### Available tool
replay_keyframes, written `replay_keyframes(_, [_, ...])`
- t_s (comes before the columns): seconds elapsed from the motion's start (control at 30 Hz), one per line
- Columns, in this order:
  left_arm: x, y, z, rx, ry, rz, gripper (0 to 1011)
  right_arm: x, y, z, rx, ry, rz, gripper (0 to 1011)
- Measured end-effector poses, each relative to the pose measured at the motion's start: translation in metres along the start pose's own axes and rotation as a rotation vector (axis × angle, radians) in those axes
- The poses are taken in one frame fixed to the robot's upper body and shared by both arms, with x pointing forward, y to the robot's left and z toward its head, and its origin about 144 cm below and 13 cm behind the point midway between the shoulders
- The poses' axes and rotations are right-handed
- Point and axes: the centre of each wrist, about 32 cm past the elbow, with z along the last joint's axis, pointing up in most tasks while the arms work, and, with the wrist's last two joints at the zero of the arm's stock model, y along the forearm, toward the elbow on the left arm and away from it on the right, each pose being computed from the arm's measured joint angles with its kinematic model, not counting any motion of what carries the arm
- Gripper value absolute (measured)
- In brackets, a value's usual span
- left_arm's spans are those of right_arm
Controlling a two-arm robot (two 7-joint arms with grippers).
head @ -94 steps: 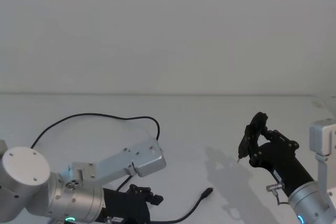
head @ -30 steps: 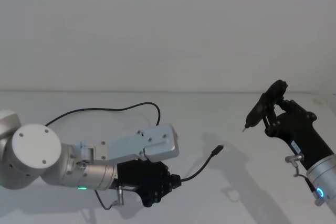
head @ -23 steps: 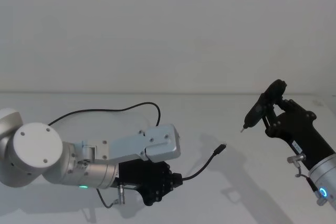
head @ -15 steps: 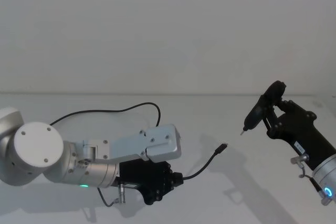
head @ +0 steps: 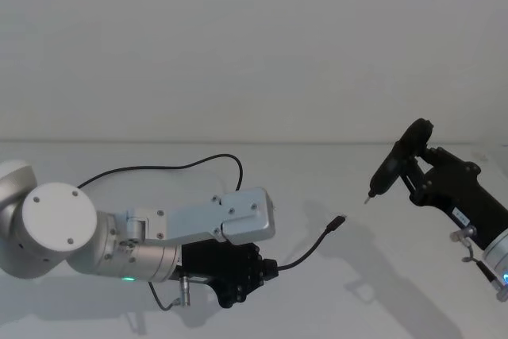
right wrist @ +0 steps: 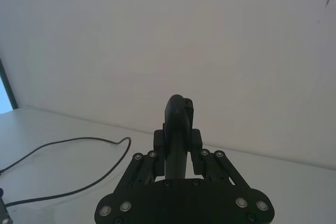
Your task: Pick up the data cable with the one hand.
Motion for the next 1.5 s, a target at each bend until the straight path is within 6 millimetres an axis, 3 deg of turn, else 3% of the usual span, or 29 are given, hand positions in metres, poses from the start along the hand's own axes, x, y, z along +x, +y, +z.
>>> replay_keyframes(0.67, [0.001, 0.000, 0.000, -0.001, -0.005, 0.000, 40, 0.016, 0.004, 0.010, -0.047, 0.069, 0.090, 279])
replay_keyframes(1.5, [0.001, 0.000, 0.001, -0.001, -0.006, 0.000, 40, 0.015, 0.011, 0.005, -0.077, 0.086, 0.121, 279])
